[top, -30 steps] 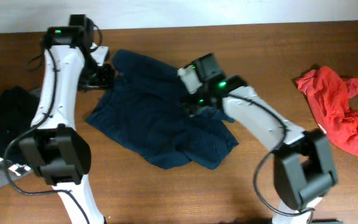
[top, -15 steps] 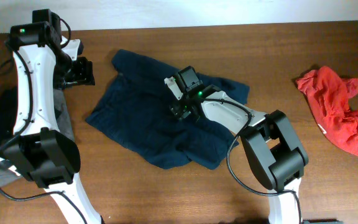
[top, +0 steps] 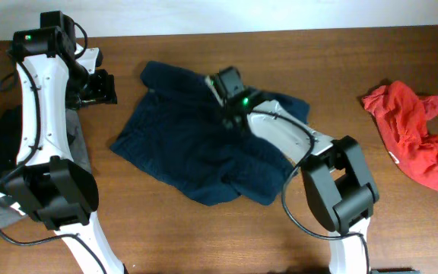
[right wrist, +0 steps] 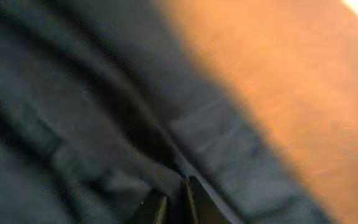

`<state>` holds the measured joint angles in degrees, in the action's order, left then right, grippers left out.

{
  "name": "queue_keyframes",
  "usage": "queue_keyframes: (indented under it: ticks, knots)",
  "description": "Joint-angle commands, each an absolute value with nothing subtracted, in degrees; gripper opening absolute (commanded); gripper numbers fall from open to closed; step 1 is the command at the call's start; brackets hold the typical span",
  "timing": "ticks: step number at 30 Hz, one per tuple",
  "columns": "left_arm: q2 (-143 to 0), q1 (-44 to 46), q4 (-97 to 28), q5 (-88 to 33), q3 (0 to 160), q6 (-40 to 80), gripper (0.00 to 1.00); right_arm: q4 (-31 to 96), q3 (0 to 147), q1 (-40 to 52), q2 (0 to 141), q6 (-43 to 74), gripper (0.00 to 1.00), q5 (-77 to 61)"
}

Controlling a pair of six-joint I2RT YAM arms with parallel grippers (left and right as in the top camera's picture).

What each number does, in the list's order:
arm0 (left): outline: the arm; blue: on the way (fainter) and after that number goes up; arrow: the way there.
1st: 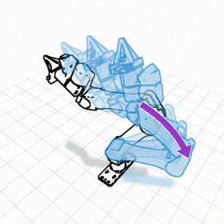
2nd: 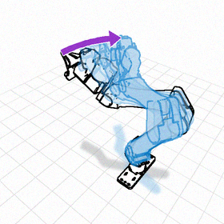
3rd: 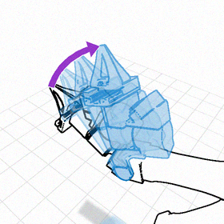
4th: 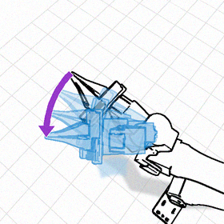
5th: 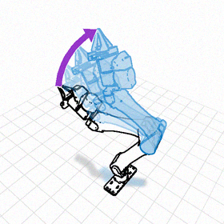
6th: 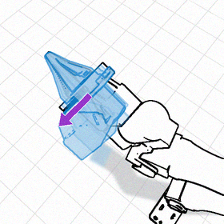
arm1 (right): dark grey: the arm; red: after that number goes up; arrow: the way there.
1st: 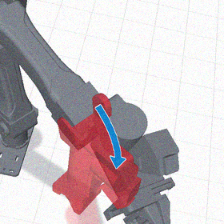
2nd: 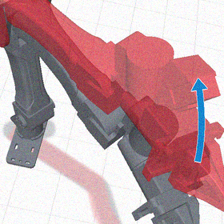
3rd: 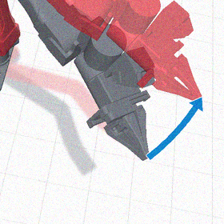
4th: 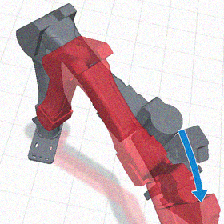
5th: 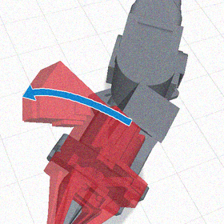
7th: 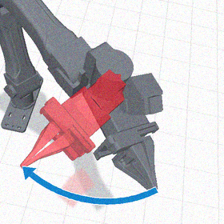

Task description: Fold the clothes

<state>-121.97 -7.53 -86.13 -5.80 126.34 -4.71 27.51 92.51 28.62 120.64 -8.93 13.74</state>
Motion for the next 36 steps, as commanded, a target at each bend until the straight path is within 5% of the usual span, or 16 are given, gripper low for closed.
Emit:
queue_keyframes:
  ticks: [1, 7, 11, 23, 24, 28, 36]
  knots:
    - [-121.4, -7.7, -86.0, -6.7, 127.2, -4.3, 0.7, 26.6, 96.3, 23.1, 117.3, -9.2, 0.13, 15.5]
    - [-121.4, -7.7, -86.3, -6.7, 127.2, -4.3, 0.7, 19.7, 96.4, 12.3, 118.3, -6.8, 0.24, 1.5]
    - [-121.4, -7.7, -86.7, -6.7, 127.2, -4.3, 0.7, 18.6, 96.4, 7.0, 119.2, -2.3, 0.66, -2.3]
    - [-121.4, -7.7, -88.2, -6.2, 127.2, -4.8, 0.7, 38.8, 96.7, 2.7, 118.2, -1.4, 0.69, -13.2]
    - [-121.4, -7.7, -88.4, -6.2, 127.2, -4.8, 0.7, 41.3, 96.7, 3.4, 118.2, -1.4, 0.66, -14.2]
    - [-121.4, -7.7, -88.4, -6.2, 127.2, -4.8, 0.7, 46.6, 96.7, 5.9, 118.2, -1.6, 0.26, -16.2]
    - [-121.4, -7.7, -87.8, -6.2, 127.2, -4.8, 0.71, 39.4, 96.7, 10.9, 120.0, 0.1, 0.1, -14.3]
